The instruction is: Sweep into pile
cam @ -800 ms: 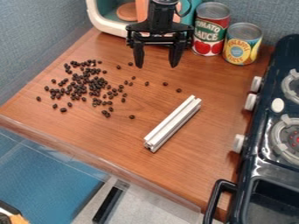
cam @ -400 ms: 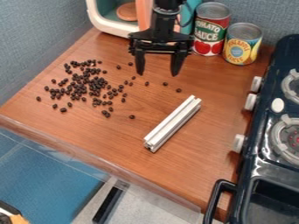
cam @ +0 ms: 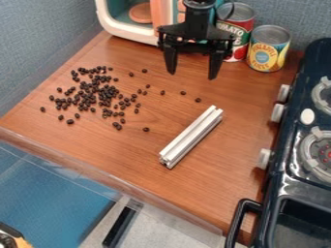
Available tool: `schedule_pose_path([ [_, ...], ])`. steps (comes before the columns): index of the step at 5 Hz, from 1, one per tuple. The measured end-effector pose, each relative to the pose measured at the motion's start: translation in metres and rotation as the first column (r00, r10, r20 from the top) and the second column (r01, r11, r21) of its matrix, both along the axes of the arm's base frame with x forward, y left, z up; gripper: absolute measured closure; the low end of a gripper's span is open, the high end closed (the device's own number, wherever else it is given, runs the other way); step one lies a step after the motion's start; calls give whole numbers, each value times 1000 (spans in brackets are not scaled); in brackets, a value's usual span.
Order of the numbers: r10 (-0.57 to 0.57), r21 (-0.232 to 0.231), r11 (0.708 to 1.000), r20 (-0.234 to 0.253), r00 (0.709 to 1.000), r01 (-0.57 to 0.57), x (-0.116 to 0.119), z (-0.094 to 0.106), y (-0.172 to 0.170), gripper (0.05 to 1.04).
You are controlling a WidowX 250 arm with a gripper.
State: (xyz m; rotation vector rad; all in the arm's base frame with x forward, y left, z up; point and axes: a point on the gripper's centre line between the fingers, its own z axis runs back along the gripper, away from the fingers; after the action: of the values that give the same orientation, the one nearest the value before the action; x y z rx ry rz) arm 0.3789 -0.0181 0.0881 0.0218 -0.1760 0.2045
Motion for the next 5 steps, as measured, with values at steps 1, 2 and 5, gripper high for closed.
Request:
schedule_pose_path([
  [1, -155, -31, 987, 39, 987, 156, -12, 7, -9, 83],
  [2, -271, -55, 960, 54, 961, 273, -33, 8, -15, 83],
  [5, -377, 3, 926, 30, 926, 377, -49, -17, -28, 83],
])
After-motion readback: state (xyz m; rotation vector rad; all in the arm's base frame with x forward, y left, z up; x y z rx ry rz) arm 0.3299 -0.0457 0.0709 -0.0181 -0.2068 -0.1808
